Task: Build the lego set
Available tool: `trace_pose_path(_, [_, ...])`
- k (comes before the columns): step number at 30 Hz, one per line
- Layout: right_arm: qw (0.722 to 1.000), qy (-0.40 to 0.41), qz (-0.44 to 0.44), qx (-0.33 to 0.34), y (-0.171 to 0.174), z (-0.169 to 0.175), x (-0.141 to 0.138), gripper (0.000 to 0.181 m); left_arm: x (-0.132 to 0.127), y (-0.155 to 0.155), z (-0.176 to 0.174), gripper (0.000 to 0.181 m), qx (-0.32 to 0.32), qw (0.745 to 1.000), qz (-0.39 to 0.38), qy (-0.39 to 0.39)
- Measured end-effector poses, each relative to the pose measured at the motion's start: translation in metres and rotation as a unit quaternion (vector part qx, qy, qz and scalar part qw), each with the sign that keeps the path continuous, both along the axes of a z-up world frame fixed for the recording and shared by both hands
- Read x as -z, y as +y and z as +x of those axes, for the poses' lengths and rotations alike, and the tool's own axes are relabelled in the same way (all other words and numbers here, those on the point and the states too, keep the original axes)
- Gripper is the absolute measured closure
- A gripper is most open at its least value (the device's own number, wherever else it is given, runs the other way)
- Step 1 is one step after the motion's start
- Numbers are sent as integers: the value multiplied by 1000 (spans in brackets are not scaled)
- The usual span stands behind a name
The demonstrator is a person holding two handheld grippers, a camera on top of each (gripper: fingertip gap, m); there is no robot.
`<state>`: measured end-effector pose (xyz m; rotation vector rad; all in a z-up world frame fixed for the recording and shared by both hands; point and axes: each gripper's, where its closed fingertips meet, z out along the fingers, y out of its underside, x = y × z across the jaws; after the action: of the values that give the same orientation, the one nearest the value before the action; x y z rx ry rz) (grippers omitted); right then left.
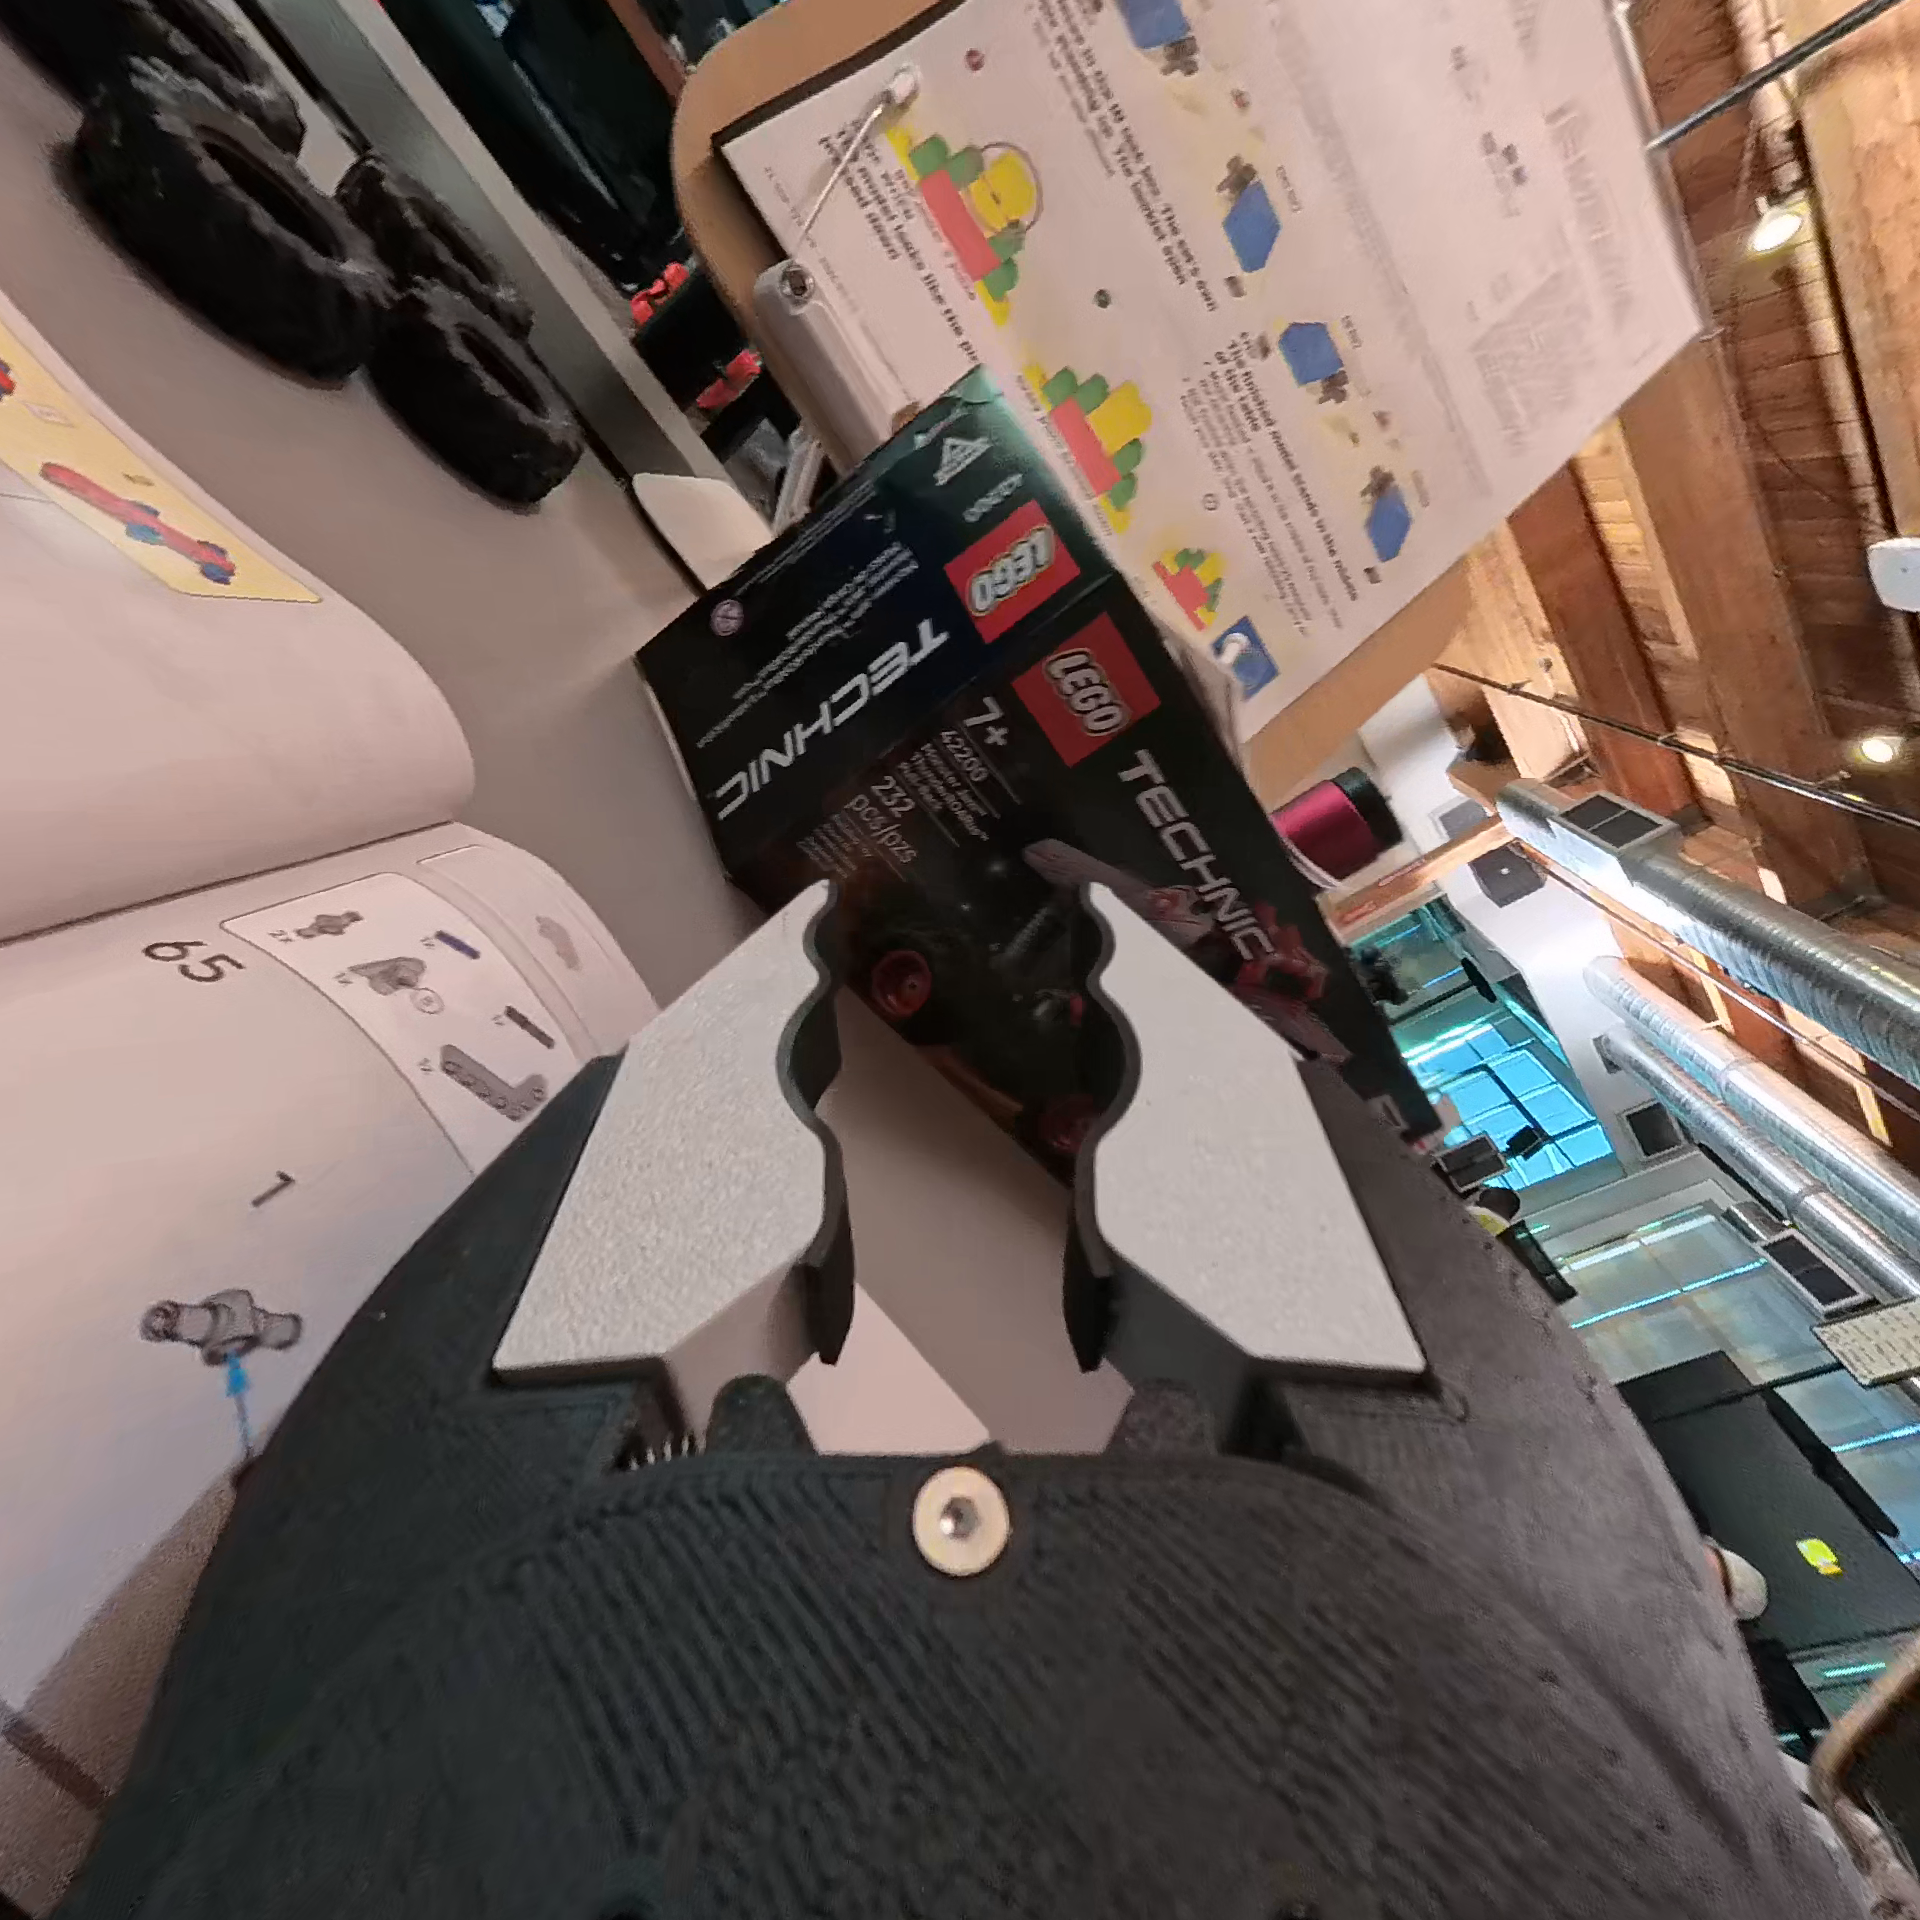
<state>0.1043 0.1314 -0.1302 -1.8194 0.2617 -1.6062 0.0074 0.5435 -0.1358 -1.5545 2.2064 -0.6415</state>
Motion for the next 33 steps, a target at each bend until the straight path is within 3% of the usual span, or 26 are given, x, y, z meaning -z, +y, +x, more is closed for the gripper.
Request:
trace_pose_path(1, [1000,-5,6,1,-4,-3,-5,139,-20,-27,-4,176,29,999,-19,-37])
trace_pose_path(4, [999,16,33,-19,-10,-11,-6,139,-46,-132,-26,177,149,981,-67,-107])
trace_pose_path(8, [998,22,40,-35,-20,-26,-3,145,-5,-276,-68,176,280,947,-110,-114])
trace_pose_path(11, [1000,-10,-8,-28,-33,-40,-5,148,34,-338,-82,176,318,936,-92,-120])
trace_pose_path(15, [996,-8,-78,-50,-40,-68,5,165,62,-370,-88,177,317,940,-86,-90])
trace_pose_path(18, [992,19,-107,-68,-44,-83,22,181,74,-371,-88,177,300,949,-78,-67])
trace_pose_path(20, [989,33,-123,-74,-45,-85,31,181,79,-369,-89,177,294,951,-78,-60])
trace_pose_path(23, [987,47,-137,-74,-45,-81,38,181,73,-362,-88,175,278,954,-94,-65])
trace_pose_path(25, [985,62,-146,-63,-49,-76,46,181,55,-346,-80,173,257,957,-97,-97])
trace_pose_path(29, [985,76,-145,-58,-54,-72,55,181,-3,-262,-52,175,167,968,-60,-176])
trace_pose_path(33, [982,96,-155,-42,-58,-64,65,181,-49,-133,-33,174,59,977,35,-202])
